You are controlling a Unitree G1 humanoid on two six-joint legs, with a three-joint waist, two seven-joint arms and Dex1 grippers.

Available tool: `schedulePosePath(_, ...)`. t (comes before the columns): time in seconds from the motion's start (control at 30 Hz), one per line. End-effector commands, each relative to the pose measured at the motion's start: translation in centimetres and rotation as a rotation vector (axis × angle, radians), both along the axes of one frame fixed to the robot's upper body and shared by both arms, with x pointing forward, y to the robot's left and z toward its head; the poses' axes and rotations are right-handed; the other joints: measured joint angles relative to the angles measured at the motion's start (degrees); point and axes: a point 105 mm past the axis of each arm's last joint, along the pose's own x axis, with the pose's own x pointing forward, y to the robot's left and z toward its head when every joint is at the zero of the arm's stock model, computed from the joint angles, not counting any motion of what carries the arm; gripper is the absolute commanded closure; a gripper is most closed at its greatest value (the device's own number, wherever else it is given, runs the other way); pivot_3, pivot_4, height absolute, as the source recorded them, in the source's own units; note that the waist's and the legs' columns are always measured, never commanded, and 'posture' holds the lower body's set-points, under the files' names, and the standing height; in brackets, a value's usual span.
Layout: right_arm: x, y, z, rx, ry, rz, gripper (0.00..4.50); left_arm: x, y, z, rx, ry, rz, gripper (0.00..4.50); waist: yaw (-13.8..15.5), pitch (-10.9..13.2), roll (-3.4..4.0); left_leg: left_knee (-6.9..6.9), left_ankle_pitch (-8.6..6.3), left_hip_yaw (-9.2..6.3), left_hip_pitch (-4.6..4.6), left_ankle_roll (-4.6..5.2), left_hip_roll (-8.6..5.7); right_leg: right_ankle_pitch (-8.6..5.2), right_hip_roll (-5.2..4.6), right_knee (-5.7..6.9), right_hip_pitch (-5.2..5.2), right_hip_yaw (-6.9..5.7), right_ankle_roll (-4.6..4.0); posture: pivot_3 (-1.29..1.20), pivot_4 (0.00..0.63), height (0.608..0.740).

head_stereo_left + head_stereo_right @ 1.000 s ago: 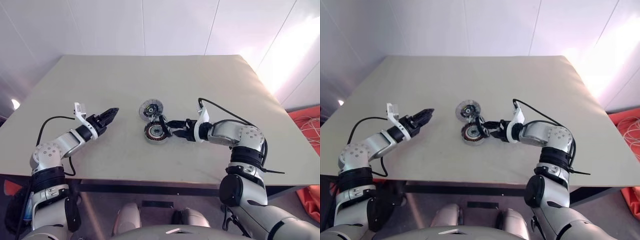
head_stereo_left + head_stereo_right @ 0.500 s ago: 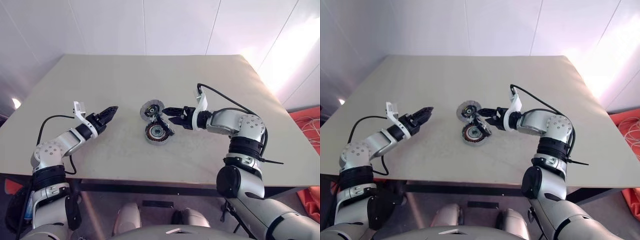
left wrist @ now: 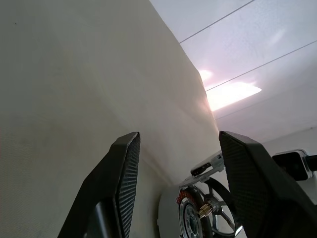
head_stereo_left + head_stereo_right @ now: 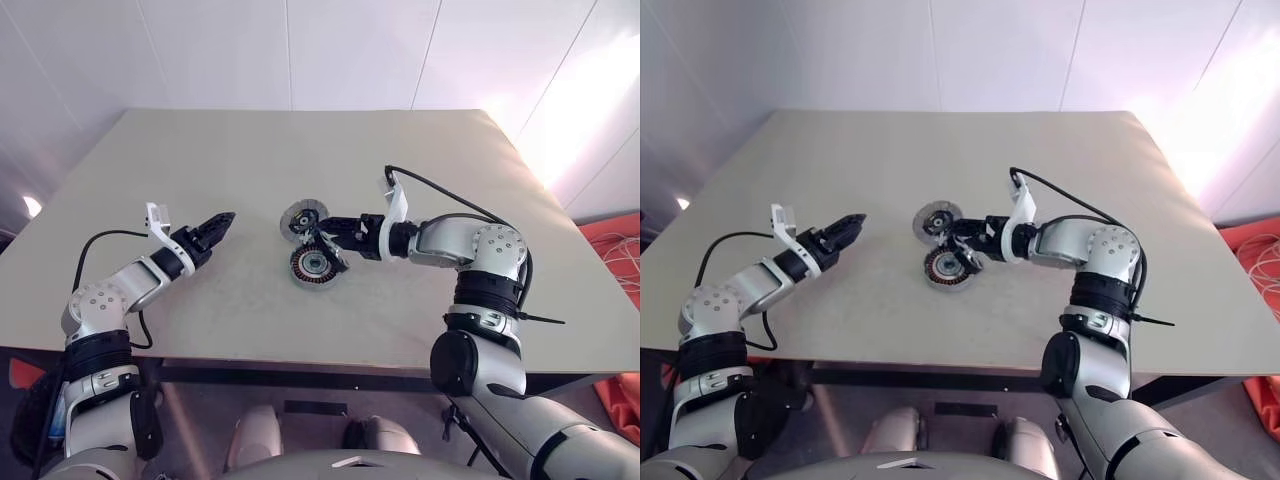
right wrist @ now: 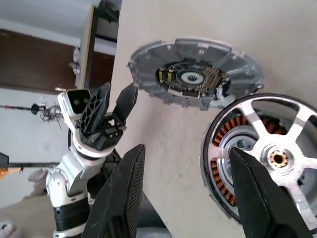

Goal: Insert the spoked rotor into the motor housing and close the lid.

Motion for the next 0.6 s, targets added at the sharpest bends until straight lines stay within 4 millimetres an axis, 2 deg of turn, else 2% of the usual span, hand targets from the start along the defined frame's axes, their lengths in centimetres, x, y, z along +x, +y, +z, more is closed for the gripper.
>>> schedulePosePath(0.03, -0.5, 1.2, 1.7, 0.011, -0.072, 0.074, 1.46, 0.3, 0.6, 1.6, 0.007, -0.063, 0.012, 1.81, 0.0, 0.0, 0.0, 0.0, 0.0, 0.0, 0.0, 0.0, 0.0, 0.0, 0.0, 0.0, 0.0, 0.0, 0.0, 0.0, 0.0, 0.74)
schedulePosePath(0.4, -1.4, 4.0, 1.9, -0.036, -0.084, 0.223, 1.46, -0.2, 1.2, 1.3, 0.007, -0.058, 0.042, 1.81, -0.03, 0.0, 0.0, 0.0, 0.0, 0.0, -0.01, 0.0, 0.0, 0.0, 0.0, 0.0, 0.0, 0.0, 0.0, 0.0, 0.0, 0.74)
schedulePosePath(0.6, -1.1, 4.1, 1.2, -0.068, -0.051, 0.208, 1.46, -0.6, 2.3, 1.3, 0.011, -0.06, 0.083, 1.81, -0.05, 0.0, 0.0, 0.0, 0.0, 0.0, -0.02, -0.01, 0.0, 0.0, 0.0, 0.01, 0.0, 0.0, -0.01, 0.0, 0.0, 0.74)
